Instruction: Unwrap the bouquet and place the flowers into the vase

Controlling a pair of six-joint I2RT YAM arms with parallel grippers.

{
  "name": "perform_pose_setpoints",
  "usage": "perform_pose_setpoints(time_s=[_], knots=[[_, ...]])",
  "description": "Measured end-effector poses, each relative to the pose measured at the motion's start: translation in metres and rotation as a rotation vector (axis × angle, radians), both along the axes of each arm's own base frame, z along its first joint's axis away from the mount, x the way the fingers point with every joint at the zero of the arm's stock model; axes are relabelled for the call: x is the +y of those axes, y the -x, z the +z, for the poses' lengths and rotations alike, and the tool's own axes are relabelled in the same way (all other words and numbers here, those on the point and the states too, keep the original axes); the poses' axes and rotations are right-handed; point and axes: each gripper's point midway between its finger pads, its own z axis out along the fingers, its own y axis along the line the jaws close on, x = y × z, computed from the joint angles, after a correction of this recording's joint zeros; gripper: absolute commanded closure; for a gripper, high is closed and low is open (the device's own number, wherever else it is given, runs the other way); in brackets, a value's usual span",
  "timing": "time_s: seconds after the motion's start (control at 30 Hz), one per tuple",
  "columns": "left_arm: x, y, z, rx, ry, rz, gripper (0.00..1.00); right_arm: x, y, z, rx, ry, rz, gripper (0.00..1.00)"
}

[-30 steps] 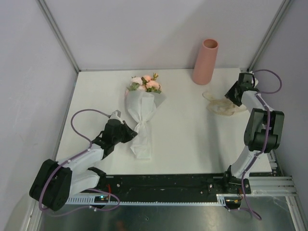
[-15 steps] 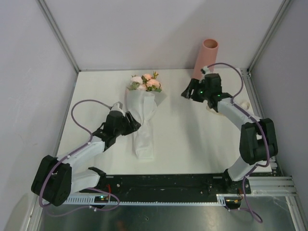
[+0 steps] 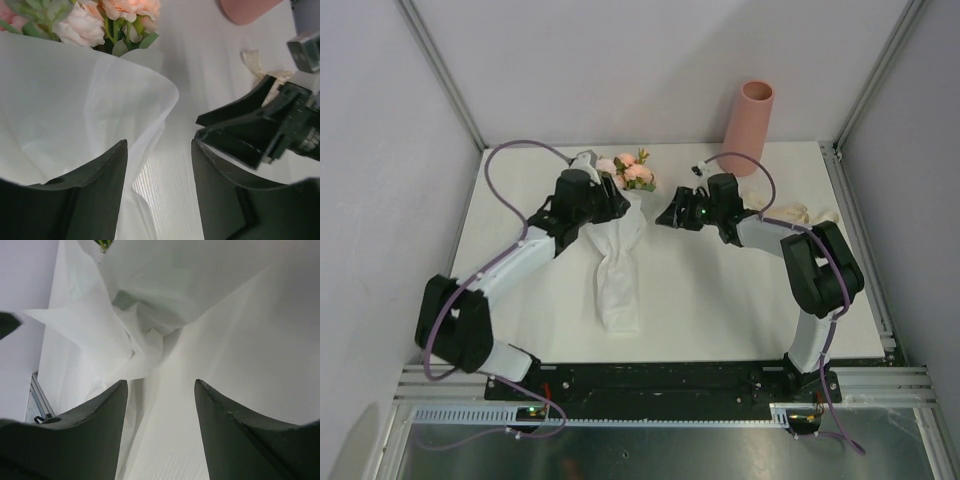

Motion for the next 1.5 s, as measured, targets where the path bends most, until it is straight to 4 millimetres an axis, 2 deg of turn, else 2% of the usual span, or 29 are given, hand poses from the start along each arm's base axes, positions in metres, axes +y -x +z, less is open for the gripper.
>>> perform_pose_setpoints(time_s=[0.13, 0.27, 0.37, 0.5, 0.53, 0.6, 0.77, 0.93, 1.03, 1.13, 1.2, 1.33, 1.5], knots=[[-0.01, -0.018, -0.025, 0.052, -0.05, -0.03, 0.42, 0.008, 0.001, 0.006, -0.022, -0.023, 0.02, 0.39], [-0.014, -0.026, -0.044, 0.086, -0.089, -0.054, 0.44, 0.007, 0.005, 0.001, -0.016, -0.022, 0.024, 0.39], [-0.016, -0.03, -0.054, 0.102, -0.111, -0.065, 0.57, 0.004, 0.01, -0.007, 0.004, -0.013, 0.024, 0.4], [-0.016, -0.029, -0.064, 0.123, -0.128, -0.079, 0.91, 0.003, 0.015, -0.013, 0.02, -0.011, 0.027, 0.41], [-0.016, -0.028, -0.064, 0.124, -0.133, -0.082, 0.95, 0.003, 0.015, -0.013, 0.021, -0.013, 0.029, 0.41], [-0.015, -0.028, -0.064, 0.121, -0.136, -0.084, 0.99, 0.004, 0.016, -0.012, 0.02, -0.021, 0.033, 0.41], [-0.008, -0.025, -0.057, 0.118, -0.152, -0.056, 1.0, 0.009, 0.016, -0.006, 0.003, -0.043, 0.043, 0.4], [0.014, -0.018, -0.024, 0.067, -0.149, 0.002, 1.0, 0.017, 0.019, -0.006, 0.007, -0.044, 0.038, 0.4], [0.034, -0.015, -0.002, 0.026, -0.134, 0.049, 1.0, 0.02, 0.02, -0.005, 0.013, -0.048, 0.035, 0.4], [0.056, -0.011, 0.01, 0.005, -0.121, 0.099, 1.0, 0.023, 0.022, -0.004, 0.017, -0.053, 0.033, 0.4], [0.068, -0.008, 0.011, 0.006, -0.118, 0.126, 1.0, 0.026, 0.022, -0.004, 0.015, -0.054, 0.033, 0.4], [0.096, 0.002, 0.002, 0.037, -0.13, 0.187, 1.0, 0.029, 0.024, -0.004, 0.016, -0.05, 0.026, 0.4], [0.15, 0.018, -0.016, 0.091, -0.16, 0.329, 1.0, 0.034, 0.025, -0.008, 0.021, -0.04, 0.013, 0.4]])
